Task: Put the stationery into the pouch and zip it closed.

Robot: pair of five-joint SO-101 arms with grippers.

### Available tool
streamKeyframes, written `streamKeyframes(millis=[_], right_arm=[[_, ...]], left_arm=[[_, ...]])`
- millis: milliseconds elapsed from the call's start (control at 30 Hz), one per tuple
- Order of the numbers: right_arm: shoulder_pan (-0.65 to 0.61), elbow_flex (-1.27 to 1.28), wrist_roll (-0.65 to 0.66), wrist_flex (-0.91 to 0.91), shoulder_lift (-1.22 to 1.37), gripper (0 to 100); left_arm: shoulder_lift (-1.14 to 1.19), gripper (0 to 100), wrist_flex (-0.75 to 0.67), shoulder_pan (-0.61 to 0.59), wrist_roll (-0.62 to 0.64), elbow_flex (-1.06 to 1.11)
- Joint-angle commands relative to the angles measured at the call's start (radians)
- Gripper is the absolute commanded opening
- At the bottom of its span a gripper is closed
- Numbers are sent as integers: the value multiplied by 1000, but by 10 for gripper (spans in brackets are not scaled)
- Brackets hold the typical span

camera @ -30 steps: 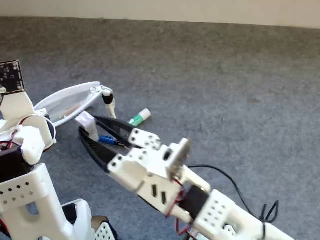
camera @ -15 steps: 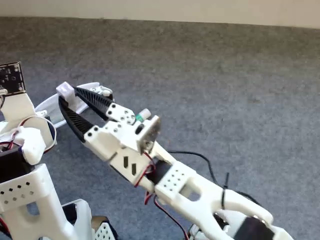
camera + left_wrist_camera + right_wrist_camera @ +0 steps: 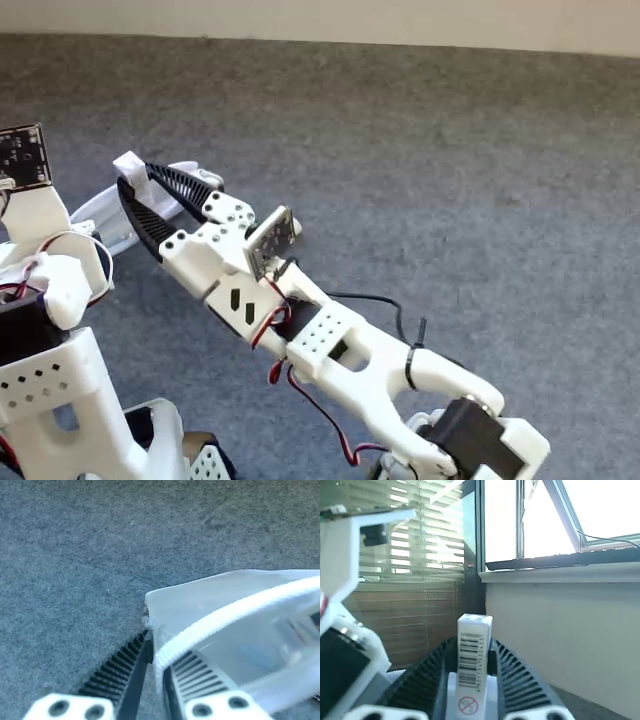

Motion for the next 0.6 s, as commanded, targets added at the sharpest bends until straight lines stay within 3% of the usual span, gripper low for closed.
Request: streamKeyframes(millis=[0, 167, 333, 567], right_arm=[[22, -56, 9, -53, 13, 4], [24, -54, 11, -35, 18, 22], [-8, -50, 101, -28, 16, 158], [-25, -48, 118, -28, 16, 159]], left_arm=[[-8, 8, -20, 13, 5, -10], [-8, 8, -20, 13, 5, -8], [-8, 8, -25, 12, 5, 1], [-8, 10, -26, 12, 5, 10]])
